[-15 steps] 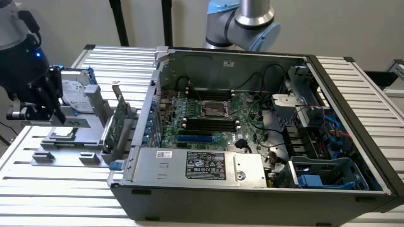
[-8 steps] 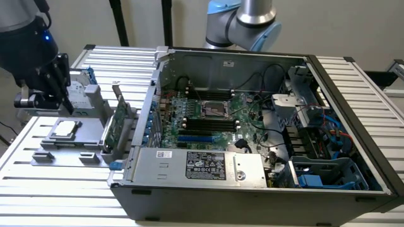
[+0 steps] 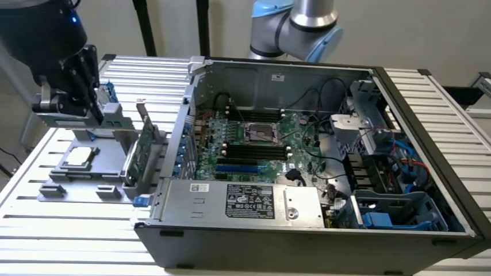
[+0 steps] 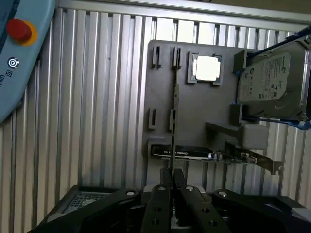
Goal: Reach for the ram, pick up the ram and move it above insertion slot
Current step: 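Pick up the ram and move it above insertion slot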
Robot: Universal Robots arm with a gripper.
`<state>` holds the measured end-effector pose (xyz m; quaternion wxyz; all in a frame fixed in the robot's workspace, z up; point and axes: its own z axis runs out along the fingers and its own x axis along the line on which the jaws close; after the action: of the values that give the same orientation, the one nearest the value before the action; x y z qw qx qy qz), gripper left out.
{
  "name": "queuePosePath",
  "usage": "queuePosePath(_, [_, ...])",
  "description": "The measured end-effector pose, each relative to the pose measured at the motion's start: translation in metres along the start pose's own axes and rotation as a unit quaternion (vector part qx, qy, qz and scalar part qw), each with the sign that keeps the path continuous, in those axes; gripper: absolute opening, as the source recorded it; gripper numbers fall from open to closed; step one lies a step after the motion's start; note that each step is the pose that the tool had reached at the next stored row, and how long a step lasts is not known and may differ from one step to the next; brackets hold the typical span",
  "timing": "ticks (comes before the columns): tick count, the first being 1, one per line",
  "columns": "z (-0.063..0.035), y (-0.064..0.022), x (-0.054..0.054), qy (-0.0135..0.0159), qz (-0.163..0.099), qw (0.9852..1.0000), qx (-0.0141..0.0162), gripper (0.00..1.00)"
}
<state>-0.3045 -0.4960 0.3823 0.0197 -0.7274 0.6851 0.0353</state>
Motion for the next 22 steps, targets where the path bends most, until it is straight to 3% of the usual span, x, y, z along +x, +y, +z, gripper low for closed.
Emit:
queuePosePath(9, [-0.0196,-0.0402,0.001,-0.0070,0.000,1.0000,0.0004,0.13])
queuePosePath(15, [-0.0231,-0.0677,0.002,-0.0149,0.000,0.9999,0.0008,0.13])
queuePosePath(22, [-0.0243,-0.0994,0.003,-0.0205,0.000,0.9998,0.0012,0.13])
